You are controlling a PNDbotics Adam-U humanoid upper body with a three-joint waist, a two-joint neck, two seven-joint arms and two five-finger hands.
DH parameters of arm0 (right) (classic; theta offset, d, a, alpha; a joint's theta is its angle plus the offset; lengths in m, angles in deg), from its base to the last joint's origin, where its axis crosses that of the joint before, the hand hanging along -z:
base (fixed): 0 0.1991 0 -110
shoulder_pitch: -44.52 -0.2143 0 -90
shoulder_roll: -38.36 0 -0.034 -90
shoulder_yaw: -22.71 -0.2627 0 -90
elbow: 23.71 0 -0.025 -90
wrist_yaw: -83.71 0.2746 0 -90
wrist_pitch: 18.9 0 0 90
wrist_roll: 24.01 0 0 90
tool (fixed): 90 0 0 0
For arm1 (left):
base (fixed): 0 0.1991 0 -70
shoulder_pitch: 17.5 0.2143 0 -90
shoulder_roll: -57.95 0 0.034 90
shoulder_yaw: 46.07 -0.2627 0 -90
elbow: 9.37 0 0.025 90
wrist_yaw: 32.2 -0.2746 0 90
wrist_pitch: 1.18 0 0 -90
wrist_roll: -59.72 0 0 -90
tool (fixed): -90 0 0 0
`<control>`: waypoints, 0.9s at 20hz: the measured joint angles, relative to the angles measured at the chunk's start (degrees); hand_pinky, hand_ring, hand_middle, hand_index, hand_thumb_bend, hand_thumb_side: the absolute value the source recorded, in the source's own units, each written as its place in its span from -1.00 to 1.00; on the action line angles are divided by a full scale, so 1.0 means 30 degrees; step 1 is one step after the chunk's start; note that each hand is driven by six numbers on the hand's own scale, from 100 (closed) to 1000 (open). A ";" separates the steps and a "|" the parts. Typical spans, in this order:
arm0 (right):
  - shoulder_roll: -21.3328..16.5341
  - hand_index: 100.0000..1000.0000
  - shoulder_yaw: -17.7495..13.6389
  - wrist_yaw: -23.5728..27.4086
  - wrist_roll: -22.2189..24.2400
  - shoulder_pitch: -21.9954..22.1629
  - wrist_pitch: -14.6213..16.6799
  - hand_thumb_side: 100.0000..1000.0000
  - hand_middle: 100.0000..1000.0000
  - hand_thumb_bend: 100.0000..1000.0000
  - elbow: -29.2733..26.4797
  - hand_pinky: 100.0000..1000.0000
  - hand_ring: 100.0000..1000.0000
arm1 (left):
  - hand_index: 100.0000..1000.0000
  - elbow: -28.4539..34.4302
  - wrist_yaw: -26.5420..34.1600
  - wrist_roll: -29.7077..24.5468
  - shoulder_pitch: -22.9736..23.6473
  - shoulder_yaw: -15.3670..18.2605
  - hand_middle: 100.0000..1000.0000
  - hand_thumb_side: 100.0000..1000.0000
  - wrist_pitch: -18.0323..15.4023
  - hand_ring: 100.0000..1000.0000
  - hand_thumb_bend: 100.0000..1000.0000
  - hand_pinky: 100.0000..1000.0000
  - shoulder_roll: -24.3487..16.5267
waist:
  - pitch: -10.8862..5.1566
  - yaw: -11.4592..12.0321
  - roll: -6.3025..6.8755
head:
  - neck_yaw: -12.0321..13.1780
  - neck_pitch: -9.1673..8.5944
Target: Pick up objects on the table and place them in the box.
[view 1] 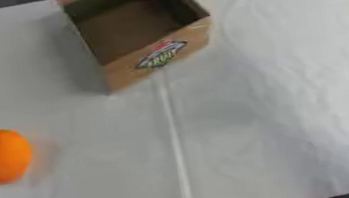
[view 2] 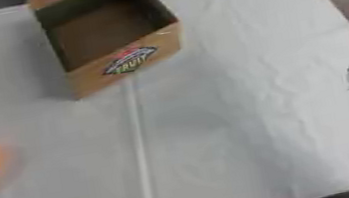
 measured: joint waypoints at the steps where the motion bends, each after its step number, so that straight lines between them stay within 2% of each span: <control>1: -0.0001 0.65 0.0000 0.0026 0.0000 0.0001 0.0000 1.00 0.44 -1.00 0.0000 0.54 0.60 | 0.63 0.0000 -0.0291 -0.0006 -0.0067 0.0000 0.28 0.43 0.0245 0.10 -0.97 -0.14 -0.0253 | -0.0038 0.0001 -0.0007 | 0.0005 0.0004; 4: -0.0027 0.65 0.0000 0.0040 0.0000 0.0011 0.0001 1.00 0.44 -1.00 0.0000 0.53 0.60 | 0.67 -0.0220 -0.1167 -0.0318 -0.0350 -0.0048 0.28 0.60 0.1065 0.10 -0.74 -0.16 -0.1199 | -0.0150 0.0035 0.0028 | 0.0250 0.0130; 5: -0.0039 0.65 0.0001 0.0040 0.0002 0.0014 0.0002 1.00 0.44 -1.00 0.0000 0.53 0.60 | 0.68 -0.0417 -0.1459 -0.0514 -0.0539 -0.0177 0.28 0.71 0.1346 0.11 -0.59 -0.18 -0.1599 | -0.0205 0.0050 0.0049 | 0.0375 0.0154; 6: -0.0073 0.65 0.0001 0.0040 0.0002 0.0022 0.0003 1.00 0.44 -1.00 0.0000 0.53 0.60 | 0.68 -0.0649 -0.1761 -0.0742 -0.0778 -0.0353 0.28 0.72 0.1627 0.11 -0.58 -0.18 -0.2013 | -0.0256 0.0080 0.0077 | 0.0518 0.0168; 7: -0.0122 0.65 0.0002 0.0040 0.0003 0.0028 0.0003 1.00 0.44 -1.00 0.0000 0.53 0.60 | 0.70 -0.0908 -0.2047 -0.0998 -0.1026 -0.0554 0.28 0.82 0.1920 0.13 -0.47 -0.18 -0.2461 | -0.0293 0.0122 0.0115 | 0.0673 0.0179; 11: -0.0320 0.65 0.0008 0.0040 0.0023 0.0132 0.0003 1.00 0.44 -1.00 0.0000 0.53 0.60 | 0.73 -0.1873 -0.3178 -0.2067 -0.2020 -0.1518 0.28 1.00 0.3049 0.15 -0.38 -0.18 -0.4230 | -0.0324 0.0165 0.0221 | 0.1348 0.0244; 14: -0.0405 0.65 0.0012 0.0040 0.0072 0.0173 -0.0016 1.00 0.44 -1.00 0.0000 0.53 0.60 | 0.76 -0.2436 -0.3985 -0.2874 -0.2663 -0.2381 0.31 1.00 0.3859 0.23 -0.33 -0.16 -0.5517 | -0.0364 0.0180 0.0274 | 0.1586 0.0260; 16: -0.0487 0.65 0.0022 0.0040 0.0102 0.0179 -0.0044 1.00 0.44 -1.00 0.0000 0.53 0.60 | 0.82 -0.2836 -0.4523 -0.3422 -0.3100 -0.3127 0.35 1.00 0.4407 0.34 0.02 -0.07 -0.6393 | -0.0400 0.0180 0.0347 | 0.1679 0.0294; 17: -0.0537 0.65 0.0053 0.0040 0.0115 0.0179 -0.0052 1.00 0.44 -1.00 0.0000 0.53 0.60 | 0.87 -0.3026 -0.4810 -0.3702 -0.3254 -0.3540 0.41 1.00 0.4686 0.44 0.25 0.00 -0.6850 | -0.0405 0.0156 0.0382 | 0.1702 0.0295; 18: -0.0539 0.65 0.0111 0.0040 0.0133 0.0178 -0.0060 1.00 0.44 -1.00 0.0000 0.54 0.60 | 0.90 -0.3190 -0.5098 -0.3967 -0.3320 -0.3969 0.45 1.00 0.4919 0.49 0.38 0.05 -0.7308 | -0.0406 0.0114 0.0413 | 0.1743 0.0295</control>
